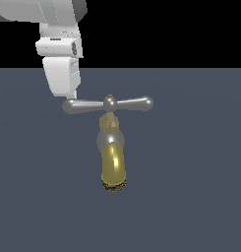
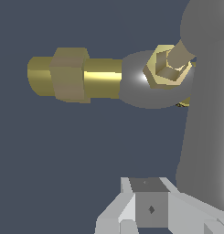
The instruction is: Turn on the faucet by rotating a designated handle.
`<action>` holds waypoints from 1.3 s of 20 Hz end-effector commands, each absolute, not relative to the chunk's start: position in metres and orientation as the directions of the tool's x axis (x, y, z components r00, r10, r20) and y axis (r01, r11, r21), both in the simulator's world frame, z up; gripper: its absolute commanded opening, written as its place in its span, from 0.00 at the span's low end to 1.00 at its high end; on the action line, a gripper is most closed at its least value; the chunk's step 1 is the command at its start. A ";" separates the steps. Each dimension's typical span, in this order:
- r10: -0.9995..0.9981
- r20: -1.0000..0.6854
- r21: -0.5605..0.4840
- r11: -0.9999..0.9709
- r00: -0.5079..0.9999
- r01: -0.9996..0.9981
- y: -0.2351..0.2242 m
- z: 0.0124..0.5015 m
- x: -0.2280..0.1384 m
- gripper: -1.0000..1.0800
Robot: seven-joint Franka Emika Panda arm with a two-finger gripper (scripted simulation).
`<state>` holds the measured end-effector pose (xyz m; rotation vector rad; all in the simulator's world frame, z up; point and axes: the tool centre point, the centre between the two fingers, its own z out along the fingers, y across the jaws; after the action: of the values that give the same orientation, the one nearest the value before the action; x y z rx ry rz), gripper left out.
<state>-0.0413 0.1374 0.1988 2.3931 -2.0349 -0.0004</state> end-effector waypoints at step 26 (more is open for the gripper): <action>-0.987 -0.001 -0.005 -0.161 0.161 -0.987 0.126 0.199 -0.121 0.00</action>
<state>-0.1176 0.1351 0.1997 2.4108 -2.0264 0.0052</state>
